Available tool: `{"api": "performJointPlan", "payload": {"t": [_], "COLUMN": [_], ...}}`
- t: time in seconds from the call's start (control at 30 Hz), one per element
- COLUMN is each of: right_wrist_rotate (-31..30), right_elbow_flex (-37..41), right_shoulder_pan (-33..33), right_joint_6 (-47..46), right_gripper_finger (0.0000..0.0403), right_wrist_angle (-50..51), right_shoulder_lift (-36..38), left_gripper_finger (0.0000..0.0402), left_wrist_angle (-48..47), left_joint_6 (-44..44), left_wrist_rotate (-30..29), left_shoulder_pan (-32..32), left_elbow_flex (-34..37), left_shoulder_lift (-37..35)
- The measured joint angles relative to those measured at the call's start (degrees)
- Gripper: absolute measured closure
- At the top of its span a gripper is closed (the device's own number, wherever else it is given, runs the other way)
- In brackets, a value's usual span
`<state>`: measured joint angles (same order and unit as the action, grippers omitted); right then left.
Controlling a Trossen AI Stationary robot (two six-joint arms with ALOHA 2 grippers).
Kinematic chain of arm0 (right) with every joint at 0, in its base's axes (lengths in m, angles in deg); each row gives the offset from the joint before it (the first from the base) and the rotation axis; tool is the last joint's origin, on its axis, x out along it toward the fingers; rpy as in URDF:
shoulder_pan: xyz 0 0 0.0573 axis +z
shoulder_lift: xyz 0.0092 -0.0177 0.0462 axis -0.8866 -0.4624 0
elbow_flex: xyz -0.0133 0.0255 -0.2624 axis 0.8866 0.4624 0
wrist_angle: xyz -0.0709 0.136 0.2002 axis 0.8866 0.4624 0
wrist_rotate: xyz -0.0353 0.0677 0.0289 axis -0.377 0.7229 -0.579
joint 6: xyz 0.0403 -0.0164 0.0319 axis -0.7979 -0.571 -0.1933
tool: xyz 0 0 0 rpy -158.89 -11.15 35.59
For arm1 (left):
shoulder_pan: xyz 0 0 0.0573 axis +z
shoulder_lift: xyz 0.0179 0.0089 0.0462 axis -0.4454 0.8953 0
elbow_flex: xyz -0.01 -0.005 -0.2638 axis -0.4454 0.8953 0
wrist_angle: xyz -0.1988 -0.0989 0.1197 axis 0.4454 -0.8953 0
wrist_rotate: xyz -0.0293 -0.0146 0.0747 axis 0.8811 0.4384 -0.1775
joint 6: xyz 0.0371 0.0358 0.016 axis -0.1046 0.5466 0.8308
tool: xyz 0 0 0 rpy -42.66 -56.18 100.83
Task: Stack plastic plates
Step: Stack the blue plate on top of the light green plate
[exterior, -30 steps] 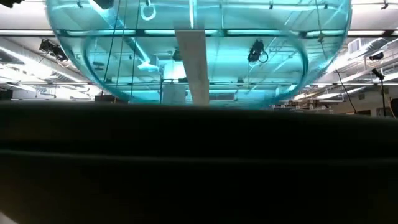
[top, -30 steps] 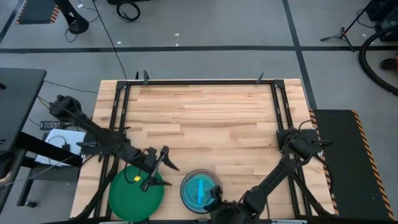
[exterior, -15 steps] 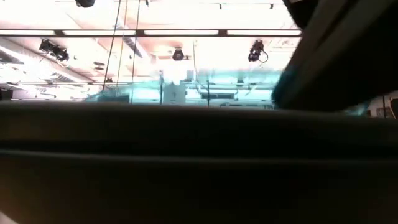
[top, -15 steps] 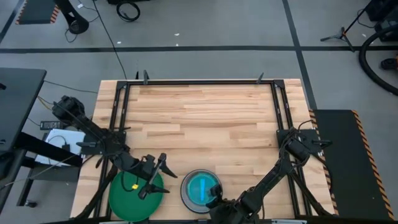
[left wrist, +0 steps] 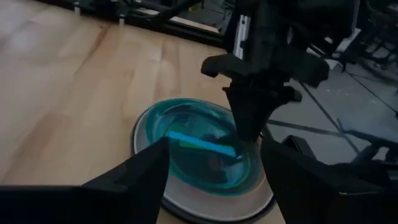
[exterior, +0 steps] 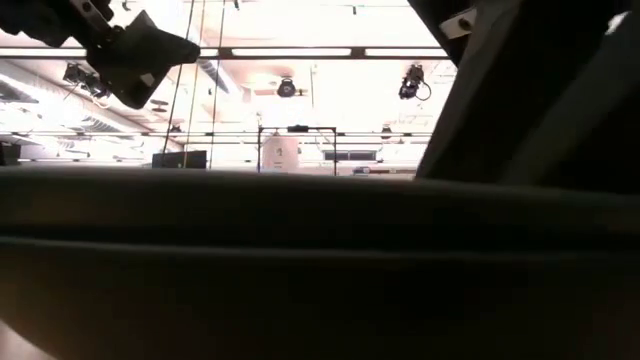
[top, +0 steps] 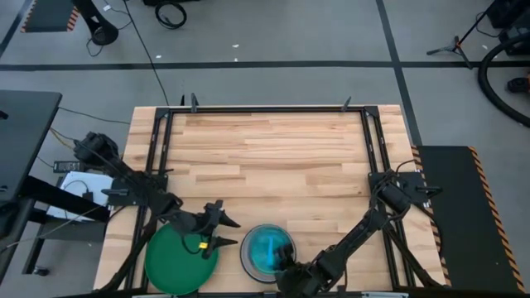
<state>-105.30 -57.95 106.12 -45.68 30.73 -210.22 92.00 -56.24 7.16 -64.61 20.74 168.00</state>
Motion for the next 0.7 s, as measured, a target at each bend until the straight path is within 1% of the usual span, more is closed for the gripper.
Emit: {"api": "performJointPlan", "payload": {"t": [0.07,0.13,0.3,0.37,0.47,0.53,0.6,0.7], "right_wrist_rotate": [2.1,2.7,-1.3,-1.8,-1.7,0.2,3.6,8.0], "right_elbow_flex": [-0.3,-0.3,-0.3,-0.3,-0.3,-0.4,-0.1,1.4], "right_shoulder_pan": [0.1,0.4,0.6,0.5,0.6,1.3,2.3,3.4], "right_joint_6": [-1.9,-3.0,-3.1,-2.4,-0.7,2.2,5.8,9.0], "right_gripper_finger": [0.0284,0.0275,0.0262,0.0260,0.0259,0.0259,0.0259,0.0259], "right_wrist_angle": [0.2,1.2,2.5,2.8,4.0,6.1,8.9,7.8], "right_shoulder_lift": [0.5,1.5,4.4,5.3,6.7,6.8,6.7,6.7], "left_gripper_finger": [0.0149,0.0154,0.0165,0.0169,0.0173,0.0176,0.0181,0.0192], "left_wrist_angle": [0.7,0.6,5.1,8.1,9.6,9.4,9.7,9.5], "left_joint_6": [1.1,1.7,6.2,8.6,9.1,8.8,8.8,9.9], "left_wrist_rotate": [0.0,0.0,-1.0,-1.0,-1.0,-1.0,-1.0,-1.5], "left_shoulder_pan": [-0.5,-0.7,-0.6,-0.6,-0.8,-1.6,-2.6,-4.5], "left_elbow_flex": [0.0,0.0,0.0,0.0,0.0,0.0,0.0,0.0], "left_shoulder_lift": [0.5,0.6,0.6,0.6,0.6,0.6,0.8,1.2]}}
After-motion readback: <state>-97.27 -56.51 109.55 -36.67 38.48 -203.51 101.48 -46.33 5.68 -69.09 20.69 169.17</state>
